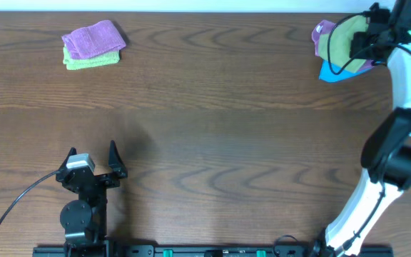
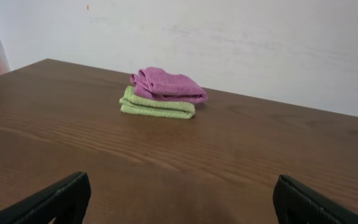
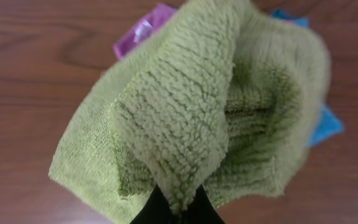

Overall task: Fold the cloth
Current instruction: 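Lift the green cloth with the right gripper and drop it mid-table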

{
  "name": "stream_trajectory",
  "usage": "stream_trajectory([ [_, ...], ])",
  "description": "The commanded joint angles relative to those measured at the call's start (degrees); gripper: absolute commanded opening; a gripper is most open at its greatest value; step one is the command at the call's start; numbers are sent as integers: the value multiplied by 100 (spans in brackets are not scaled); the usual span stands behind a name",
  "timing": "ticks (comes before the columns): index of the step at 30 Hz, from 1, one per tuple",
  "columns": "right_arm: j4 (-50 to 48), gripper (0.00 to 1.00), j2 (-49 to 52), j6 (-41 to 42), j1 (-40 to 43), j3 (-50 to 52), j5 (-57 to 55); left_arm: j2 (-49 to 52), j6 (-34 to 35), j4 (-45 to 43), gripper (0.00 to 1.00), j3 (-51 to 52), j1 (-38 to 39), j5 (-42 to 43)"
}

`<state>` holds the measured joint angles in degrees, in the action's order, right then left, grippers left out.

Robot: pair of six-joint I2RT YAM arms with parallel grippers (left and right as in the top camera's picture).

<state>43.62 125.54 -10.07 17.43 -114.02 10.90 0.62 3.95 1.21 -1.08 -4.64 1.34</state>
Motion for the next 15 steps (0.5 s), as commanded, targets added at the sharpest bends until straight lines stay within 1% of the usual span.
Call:
stream_trajectory([
  [1, 199, 2, -922, -144, -17, -160, 295, -37, -120, 310, 95, 81, 15, -28],
  [8, 748, 1, -2048, -184, -118, -107, 962, -37, -120, 310, 95, 81, 15, -28],
  [13, 1032, 2, -2822, -361, -463, -105, 964, -37, -120, 310, 95, 81, 15, -28],
  [15, 1156, 1, -3292, -398, -721, -92, 813, -37, -120, 310, 95, 81, 15, -28],
])
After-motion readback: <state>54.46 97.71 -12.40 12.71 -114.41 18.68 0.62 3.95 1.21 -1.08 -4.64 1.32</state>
